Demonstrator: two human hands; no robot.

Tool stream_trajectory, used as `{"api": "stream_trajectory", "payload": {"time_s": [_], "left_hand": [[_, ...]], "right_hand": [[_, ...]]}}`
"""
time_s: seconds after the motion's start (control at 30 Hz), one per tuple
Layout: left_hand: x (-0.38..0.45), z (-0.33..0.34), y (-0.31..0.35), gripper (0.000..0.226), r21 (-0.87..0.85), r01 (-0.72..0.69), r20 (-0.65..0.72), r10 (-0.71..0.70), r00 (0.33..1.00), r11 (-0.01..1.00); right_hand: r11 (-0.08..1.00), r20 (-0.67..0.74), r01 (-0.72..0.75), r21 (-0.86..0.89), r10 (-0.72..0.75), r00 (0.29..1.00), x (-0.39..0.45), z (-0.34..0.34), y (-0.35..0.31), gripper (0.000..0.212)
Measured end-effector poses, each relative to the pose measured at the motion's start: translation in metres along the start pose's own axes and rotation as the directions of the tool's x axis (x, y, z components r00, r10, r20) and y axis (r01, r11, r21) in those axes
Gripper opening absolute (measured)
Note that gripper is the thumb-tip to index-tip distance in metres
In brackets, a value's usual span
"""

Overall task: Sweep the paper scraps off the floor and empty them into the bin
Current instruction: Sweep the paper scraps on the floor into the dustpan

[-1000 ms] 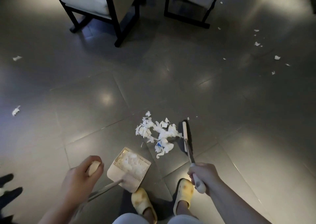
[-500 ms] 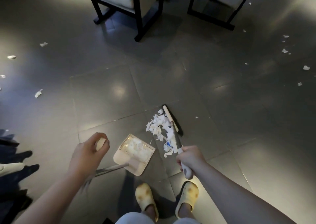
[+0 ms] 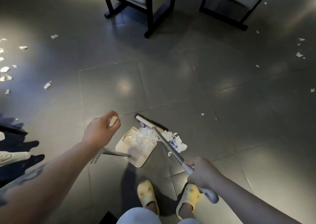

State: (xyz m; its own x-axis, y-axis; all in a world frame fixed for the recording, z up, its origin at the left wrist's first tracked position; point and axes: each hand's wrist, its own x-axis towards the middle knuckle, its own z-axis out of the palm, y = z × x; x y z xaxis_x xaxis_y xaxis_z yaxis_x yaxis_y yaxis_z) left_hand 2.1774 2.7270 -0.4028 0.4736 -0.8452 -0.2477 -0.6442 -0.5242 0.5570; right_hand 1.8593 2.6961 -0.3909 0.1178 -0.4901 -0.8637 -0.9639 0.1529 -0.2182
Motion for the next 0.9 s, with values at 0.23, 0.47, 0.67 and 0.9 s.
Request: {"api": "stream_trajectory", "payload": {"time_s": [0.23, 0.47, 0.67, 0.9], "left_hand": [[0.0, 0.005, 0.002, 0.006, 0.003, -0.034, 0.009, 0.034, 0.999, 0.999], [-0.018, 0.001, -0.004, 0.005, -0.049, -0.047, 0.003, 0.047, 0.999, 0.998], [-0.041, -0.014, -0.024, 0.013, -0.038, -0.082, 0.088, 0.086, 0.992, 0.996], [-0.05, -0.028, -0.041, 0.024, 0.096, -0.252, 0.234, 0.225, 0.946, 0.963]], "right_hand": [[1.0, 0.086, 0.023, 0.015, -0.024, 0.996, -0.041, -0.005, 0.006, 0.067], [0.98, 0.034, -0.005, 0.198, -0.001, 0.999, -0.075, -0.024, 0.032, 0.069], [0.949, -0.055, -0.03, 0.314, 0.05, 0.997, -0.101, -0.029, 0.059, 0.068], [0.883, -0.14, -0.131, 0.452, 0.215, 0.967, -0.097, -0.011, 0.085, 0.062]]}}
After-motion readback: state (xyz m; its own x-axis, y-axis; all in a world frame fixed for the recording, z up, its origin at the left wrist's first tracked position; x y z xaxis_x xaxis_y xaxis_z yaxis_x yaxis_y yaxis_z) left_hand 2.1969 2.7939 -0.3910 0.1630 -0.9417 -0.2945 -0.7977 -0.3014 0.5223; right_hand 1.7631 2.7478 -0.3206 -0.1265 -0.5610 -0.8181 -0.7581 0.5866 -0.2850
